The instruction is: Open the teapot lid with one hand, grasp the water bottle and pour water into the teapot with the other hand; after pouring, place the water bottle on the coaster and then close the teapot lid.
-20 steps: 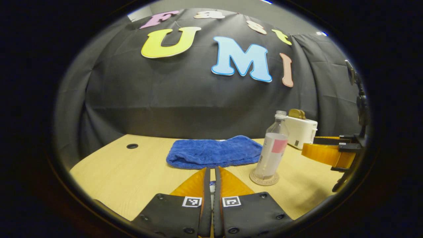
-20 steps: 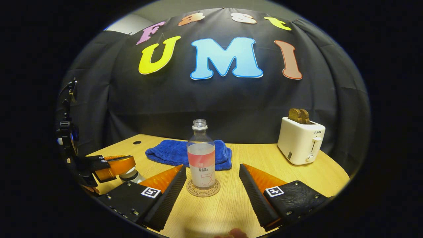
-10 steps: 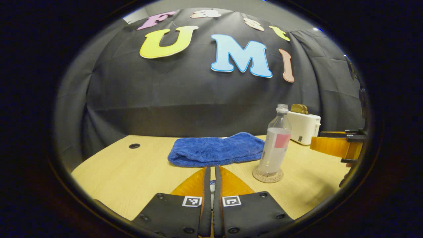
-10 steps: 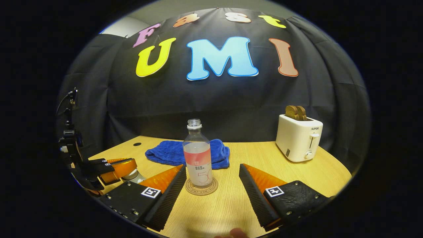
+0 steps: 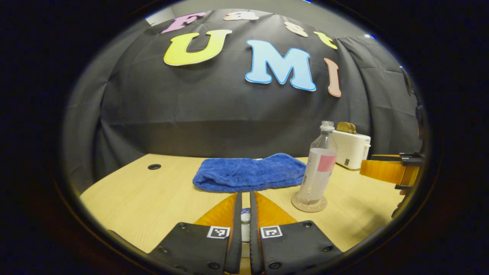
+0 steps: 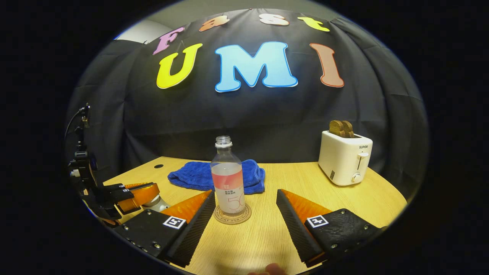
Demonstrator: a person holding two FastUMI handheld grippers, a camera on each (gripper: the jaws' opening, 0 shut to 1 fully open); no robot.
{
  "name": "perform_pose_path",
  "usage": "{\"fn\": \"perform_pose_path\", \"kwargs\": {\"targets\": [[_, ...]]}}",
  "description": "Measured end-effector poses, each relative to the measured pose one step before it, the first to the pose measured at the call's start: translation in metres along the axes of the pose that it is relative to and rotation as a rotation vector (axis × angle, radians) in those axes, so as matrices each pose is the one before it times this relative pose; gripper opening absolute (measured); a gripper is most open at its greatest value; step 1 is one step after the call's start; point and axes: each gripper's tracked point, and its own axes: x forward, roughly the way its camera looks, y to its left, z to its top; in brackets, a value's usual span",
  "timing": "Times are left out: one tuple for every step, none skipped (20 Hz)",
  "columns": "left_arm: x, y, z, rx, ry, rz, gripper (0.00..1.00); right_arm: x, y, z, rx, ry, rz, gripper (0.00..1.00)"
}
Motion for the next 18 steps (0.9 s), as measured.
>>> {"fn": "perform_pose_path", "kwargs": {"targets": [[-0.00327,-0.00087,0.00107,-0.00059,0.00063,0.00165,0.22,-0.00009,0.00096,-0.00049,-0.00318,0.00242,0.00033,0.99],[-0.00044,0.00139,0.00195,0.00345,-0.00401,0.00677,0.24,-0.00070,0.00048,-0.00131,-0.00384,0.00155,-0.00059,0.99],[-0.00084,-0.00094,0.00108,0.00152,-0.00327,-0.00179,0.23,-0.00081,0.00158,-0.00052,-0.00206,0.00129,0.00117,0.99],[-0.00227,-0.00112,0.00273,-0.00098,-0.00599,-0.00238,0.21,-0.00095,0.00192,-0.00043,0.00107,0.00023,0.00240,0.99],[-0.00252,-0.00116,0.00473,-0.00068,-0.00621,-0.00384,0.14,-0.00026,0.00206,-0.00010,0.00203,0.00070,0.00204,0.99],[-0.00367,-0.00143,0.00440,-0.00211,-0.00904,-0.00177,0.20,-0.00093,0.00187,-0.00041,0.00173,-0.00037,0.00205,1.00],[-0.00573,-0.00035,0.00404,-0.00059,-0.00831,-0.00029,0.20,-0.00103,0.00189,0.00105,0.00005,-0.00089,0.00057,1.00],[-0.00589,-0.00144,0.00403,0.00001,-0.00796,-0.00064,0.20,-0.00224,0.00178,0.00067,-0.00006,-0.00335,-0.00023,1.00],[-0.00636,-0.00288,0.00471,0.00178,-0.00788,-0.00406,0.20,-0.00260,0.00190,0.00267,-0.00012,-0.00680,-0.00146,1.00],[-0.00648,-0.00275,0.00609,0.00563,-0.00726,-0.00277,0.20,-0.00330,0.00129,0.00176,-0.00026,-0.00806,-0.00425,1.00],[-0.00778,-0.00195,0.00522,0.00784,-0.00876,-0.00052,0.20,-0.00397,0.00140,0.00293,0.00103,-0.00997,-0.00310,1.00],[-0.00845,-0.00257,0.00436,0.00641,-0.00980,-0.00484,0.20,-0.00426,0.00211,0.00223,0.00074,-0.00966,-0.00463,1.00],[-0.00864,-0.00390,0.00367,0.00331,-0.00619,-0.00641,0.20,-0.00570,0.00163,0.00290,0.00075,-0.00875,-0.00568,1.00],[-0.00822,-0.00410,0.00410,0.00382,-0.00609,-0.00570,0.20,-0.00594,0.00261,0.00161,0.00054,-0.00968,-0.00360,0.99],[-0.00914,-0.00298,0.00288,0.00620,-0.00471,-0.00075,0.20,-0.00566,0.00263,0.00286,-0.00005,-0.00991,-0.00288,0.99],[-0.00786,-0.00280,0.00287,0.00491,-0.00138,-0.00035,0.20,-0.00686,0.00167,0.00117,-0.00137,-0.00852,-0.00482,0.99],[-0.00933,-0.00457,0.00213,-0.00188,-0.00191,-0.00688,0.20,-0.00708,0.00161,0.00195,-0.00049,-0.00577,-0.00543,0.99],[-0.00851,-0.00517,0.00167,-0.00682,-0.00335,-0.00887,0.20,-0.00793,0.00244,0.00129,0.00380,-0.00747,-0.00245,0.99]]}}
